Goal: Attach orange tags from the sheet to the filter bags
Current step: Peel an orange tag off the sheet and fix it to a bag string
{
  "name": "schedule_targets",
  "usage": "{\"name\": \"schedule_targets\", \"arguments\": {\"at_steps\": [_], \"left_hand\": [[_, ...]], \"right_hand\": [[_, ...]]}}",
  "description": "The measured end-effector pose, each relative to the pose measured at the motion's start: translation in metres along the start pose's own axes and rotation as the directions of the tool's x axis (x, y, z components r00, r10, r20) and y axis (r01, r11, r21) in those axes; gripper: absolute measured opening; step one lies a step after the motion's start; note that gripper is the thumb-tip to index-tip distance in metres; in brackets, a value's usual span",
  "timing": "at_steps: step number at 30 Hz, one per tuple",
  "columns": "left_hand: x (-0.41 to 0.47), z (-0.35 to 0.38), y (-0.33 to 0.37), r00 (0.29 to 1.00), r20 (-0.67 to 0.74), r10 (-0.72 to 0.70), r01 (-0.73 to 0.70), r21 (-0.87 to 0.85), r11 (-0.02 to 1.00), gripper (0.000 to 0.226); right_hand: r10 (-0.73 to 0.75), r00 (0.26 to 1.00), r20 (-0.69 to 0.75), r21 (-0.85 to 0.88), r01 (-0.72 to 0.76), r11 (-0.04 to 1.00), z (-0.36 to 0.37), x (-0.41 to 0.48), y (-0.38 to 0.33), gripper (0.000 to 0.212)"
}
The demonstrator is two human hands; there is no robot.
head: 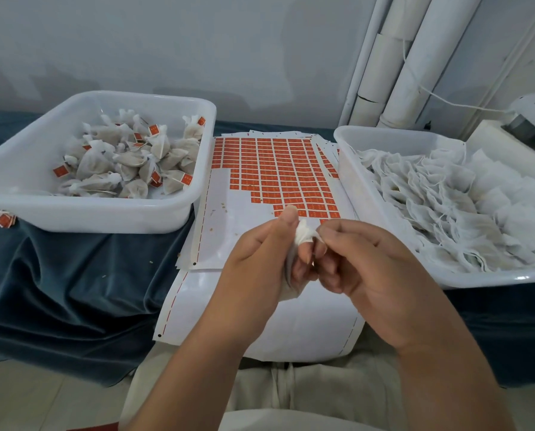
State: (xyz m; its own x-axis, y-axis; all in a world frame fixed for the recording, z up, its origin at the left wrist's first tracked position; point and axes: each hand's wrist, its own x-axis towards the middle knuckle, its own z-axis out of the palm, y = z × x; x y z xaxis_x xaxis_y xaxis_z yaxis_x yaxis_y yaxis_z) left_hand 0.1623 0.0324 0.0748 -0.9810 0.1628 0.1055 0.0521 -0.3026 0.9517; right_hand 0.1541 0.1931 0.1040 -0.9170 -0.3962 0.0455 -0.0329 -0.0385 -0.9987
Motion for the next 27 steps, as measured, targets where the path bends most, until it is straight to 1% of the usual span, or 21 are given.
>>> {"name": "schedule_targets", "arguments": {"at_steps": [1,2,4,5,7,9,11,13,15,18,19,20,21,22,24,27], "left_hand": [[0.0,0.0,0.0,1.0,-0.011,-0.011,0.011,-0.002,1.0,0.051],[0.0,-0.001,0.0,1.0,-0.011,-0.028,0.028,-0.025,0.999,0.051],[0.0,-0.004,0.001,0.998,0.025,-0.064,0.065,-0.087,0.994,0.051],[0.0,-0.006,0.002,0.996,0.052,-0.076,0.081,-0.096,0.992,0.051],[-0.001,-0.009,0.003,0.991,0.095,-0.091,0.098,-0.071,0.993,0.052],[0.0,-0.009,0.003,0.991,0.086,-0.098,0.102,-0.041,0.994,0.051],[0.001,-0.009,0.003,0.993,0.064,-0.101,0.104,-0.049,0.993,0.051],[0.002,-0.009,0.003,0.994,0.056,-0.096,0.101,-0.089,0.991,0.05],[0.003,-0.009,0.003,0.995,0.054,-0.082,0.088,-0.114,0.99,0.05],[0.001,-0.009,0.002,0.997,-0.006,-0.071,0.07,-0.055,0.996,0.052],[0.001,-0.008,0.002,0.996,-0.039,-0.076,0.075,-0.031,0.997,0.052],[0.001,-0.008,0.002,0.994,-0.07,-0.081,0.081,-0.005,0.997,0.053],[0.001,-0.008,0.003,0.992,-0.097,-0.081,0.083,0.025,0.996,0.054],[0.001,-0.008,0.004,0.991,-0.113,-0.071,0.077,0.053,0.996,0.054],[0.001,-0.008,0.005,0.992,-0.117,-0.039,0.049,0.079,0.996,0.054],[0.002,-0.007,0.005,0.993,-0.115,0.012,-0.002,0.081,0.997,0.053]], "right_hand": [[-0.02,1.0,-0.005,-0.063,0.02,0.998,-0.002,-0.001,0.001,0.03],[-0.02,1.0,0.01,-0.078,0.02,0.997,-0.004,-0.002,0.0,0.031],[0.012,0.996,0.094,-0.02,-0.01,1.0,-0.008,-0.004,-0.004,0.03],[0.023,0.992,0.128,-0.02,-0.02,1.0,-0.009,-0.004,-0.007,0.028],[0.018,0.989,0.144,-0.112,-0.002,0.994,-0.011,-0.004,-0.015,0.026],[-0.044,0.992,0.122,-0.239,0.072,0.968,-0.01,-0.005,-0.02,0.022],[-0.143,0.988,0.06,-0.359,0.155,0.92,-0.008,-0.007,-0.02,0.027],[-0.221,0.975,0.01,-0.373,0.209,0.904,-0.003,-0.009,-0.02,0.03],[-0.255,0.967,-0.007,-0.362,0.235,0.902,0.001,-0.01,-0.018,0.025],[-0.283,0.958,-0.05,-0.386,0.243,0.89,0.009,-0.011,-0.014,0.004],[-0.294,0.95,-0.101,-0.414,0.229,0.881,0.011,-0.011,-0.012,0.01],[-0.323,0.933,-0.157,-0.454,0.223,0.863,0.012,-0.012,-0.011,0.017],[-0.378,0.905,-0.195,-0.512,0.235,0.826,0.013,-0.012,-0.011,0.02],[-0.44,0.873,-0.209,-0.576,0.254,0.777,0.015,-0.012,-0.011,0.018],[-0.548,0.821,-0.162,-0.711,0.288,0.642,0.016,-0.011,-0.011,0.008],[-0.6,0.795,-0.084,-0.807,0.299,0.51,0.015,-0.01,-0.006,0.01]]}}
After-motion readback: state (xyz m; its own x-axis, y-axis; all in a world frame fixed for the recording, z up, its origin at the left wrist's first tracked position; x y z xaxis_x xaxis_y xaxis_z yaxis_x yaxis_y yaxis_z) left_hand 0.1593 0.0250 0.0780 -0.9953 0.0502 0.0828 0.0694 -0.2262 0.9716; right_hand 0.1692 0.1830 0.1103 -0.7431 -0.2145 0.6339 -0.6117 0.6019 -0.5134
